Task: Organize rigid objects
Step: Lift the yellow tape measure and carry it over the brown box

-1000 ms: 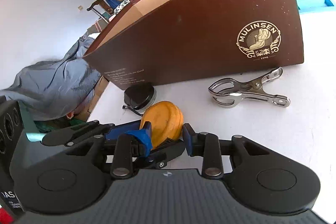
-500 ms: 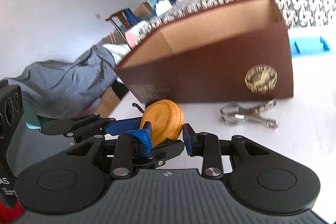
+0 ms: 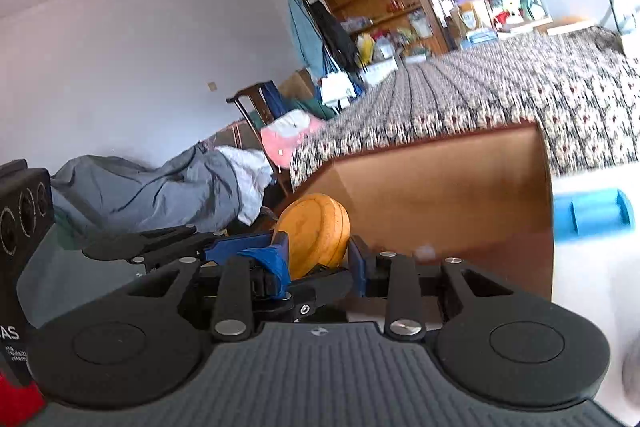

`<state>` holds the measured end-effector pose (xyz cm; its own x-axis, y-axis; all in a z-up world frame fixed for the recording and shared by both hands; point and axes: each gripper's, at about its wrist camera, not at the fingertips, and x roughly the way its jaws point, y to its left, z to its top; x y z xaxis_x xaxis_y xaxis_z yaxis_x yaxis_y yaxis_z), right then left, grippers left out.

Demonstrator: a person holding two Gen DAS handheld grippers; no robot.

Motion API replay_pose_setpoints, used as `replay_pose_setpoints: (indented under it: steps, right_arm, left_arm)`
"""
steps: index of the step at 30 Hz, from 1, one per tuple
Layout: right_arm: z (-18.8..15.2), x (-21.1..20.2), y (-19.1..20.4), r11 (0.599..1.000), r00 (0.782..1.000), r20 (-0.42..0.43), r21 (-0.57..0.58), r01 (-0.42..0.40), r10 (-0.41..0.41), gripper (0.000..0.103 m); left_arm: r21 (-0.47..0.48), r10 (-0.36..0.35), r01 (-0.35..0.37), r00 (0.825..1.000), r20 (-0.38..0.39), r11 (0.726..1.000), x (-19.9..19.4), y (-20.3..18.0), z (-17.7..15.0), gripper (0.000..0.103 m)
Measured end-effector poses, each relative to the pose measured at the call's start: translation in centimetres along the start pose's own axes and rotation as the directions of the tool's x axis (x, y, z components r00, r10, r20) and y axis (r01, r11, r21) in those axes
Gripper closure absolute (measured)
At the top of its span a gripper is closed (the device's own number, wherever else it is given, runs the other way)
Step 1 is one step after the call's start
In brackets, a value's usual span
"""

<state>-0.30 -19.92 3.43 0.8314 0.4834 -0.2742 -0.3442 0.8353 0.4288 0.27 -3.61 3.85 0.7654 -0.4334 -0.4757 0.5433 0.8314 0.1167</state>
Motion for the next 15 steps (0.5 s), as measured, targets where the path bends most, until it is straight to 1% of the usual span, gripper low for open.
replay_pose_setpoints:
  steps: [5, 8, 11, 15]
  right_arm:
    - [2.2, 2.7, -1.5, 1.000, 1.000, -0.001, 0.013, -0.014, 0.014, 0.088]
    - [3.6, 4.6, -2.3, 1.000, 1.000, -0.016, 0.021, -0.017, 0.017, 0.088]
    - [4.7, 6.7, -3.3, 0.999, 0.999, -0.046, 0.039, -0.016, 0.018, 0.088]
    - [5.8, 9.8, -4.7, 0.997, 0.993, -0.117, 0.076, -0.008, 0.017, 0.088]
  left_arm:
    - [-0.003, 0.014, -0.014, 1.000, -0.006, 1.000, 2.7, 2.1, 2.4, 0.044]
    - [-0.008, 0.022, -0.022, 1.000, -0.018, 1.000, 4.4, 3.4, 3.6, 0.044]
    - [-0.021, 0.020, -0.021, 0.999, -0.043, 1.000, 6.3, 4.9, 4.5, 0.044]
    - [-0.039, 0.010, -0.013, 0.996, -0.093, 0.999, 9.1, 6.8, 5.2, 0.044]
